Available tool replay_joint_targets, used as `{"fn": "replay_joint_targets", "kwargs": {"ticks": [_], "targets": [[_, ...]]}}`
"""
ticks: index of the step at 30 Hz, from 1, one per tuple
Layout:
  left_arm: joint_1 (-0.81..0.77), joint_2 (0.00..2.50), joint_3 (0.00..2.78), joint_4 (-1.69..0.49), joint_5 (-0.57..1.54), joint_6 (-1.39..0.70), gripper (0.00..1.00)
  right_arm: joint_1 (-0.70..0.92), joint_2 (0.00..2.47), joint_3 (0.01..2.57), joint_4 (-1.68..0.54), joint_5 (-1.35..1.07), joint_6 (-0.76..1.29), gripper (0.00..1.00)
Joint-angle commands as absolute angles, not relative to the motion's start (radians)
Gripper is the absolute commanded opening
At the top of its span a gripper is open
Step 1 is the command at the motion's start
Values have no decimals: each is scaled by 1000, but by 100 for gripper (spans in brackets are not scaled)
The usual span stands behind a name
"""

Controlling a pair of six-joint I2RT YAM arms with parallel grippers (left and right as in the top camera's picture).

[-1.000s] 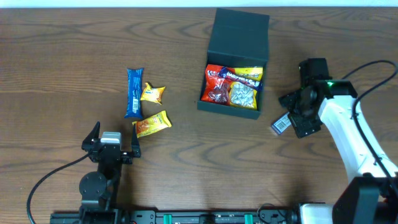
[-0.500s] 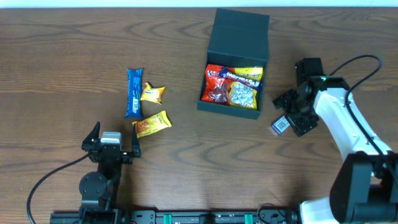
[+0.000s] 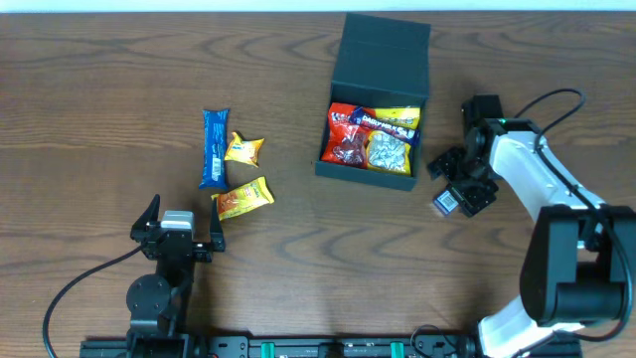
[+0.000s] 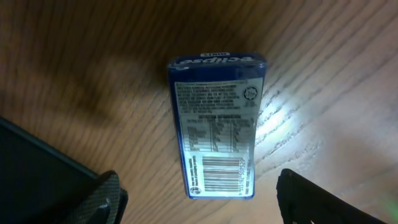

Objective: Pack container
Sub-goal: 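Grasp the eclipse mints tin with the right gripper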

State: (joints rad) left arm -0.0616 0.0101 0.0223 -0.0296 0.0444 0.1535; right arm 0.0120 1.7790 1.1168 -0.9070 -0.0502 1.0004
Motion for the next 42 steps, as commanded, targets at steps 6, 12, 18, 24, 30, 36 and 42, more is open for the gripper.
{"fn": "replay_joint_targets", "kwargs": {"ticks": [6, 12, 18, 24, 30, 36, 42], "targets": [[-59, 4, 4, -76, 26, 149, 95, -11, 1786, 1131, -905, -22, 963, 76], [-59, 4, 4, -76, 26, 149, 95, -15, 1786, 1131, -908, -2, 963, 74], [-59, 4, 4, -76, 26, 149, 95, -15, 1786, 1131, -908, 33, 952, 73], [-59, 4, 4, -76, 26, 149, 95, -15, 1786, 1126, -913, 37, 952, 73], [-59, 4, 4, -76, 26, 149, 95, -15, 1786, 1102, -912, 47, 953, 73], [-59, 4, 4, -76, 26, 149, 95, -14, 1786, 1100, -912, 56, 952, 71], [-59, 4, 5, -76, 26, 149, 95, -14, 1786, 1096, -912, 75, 953, 72]]}}
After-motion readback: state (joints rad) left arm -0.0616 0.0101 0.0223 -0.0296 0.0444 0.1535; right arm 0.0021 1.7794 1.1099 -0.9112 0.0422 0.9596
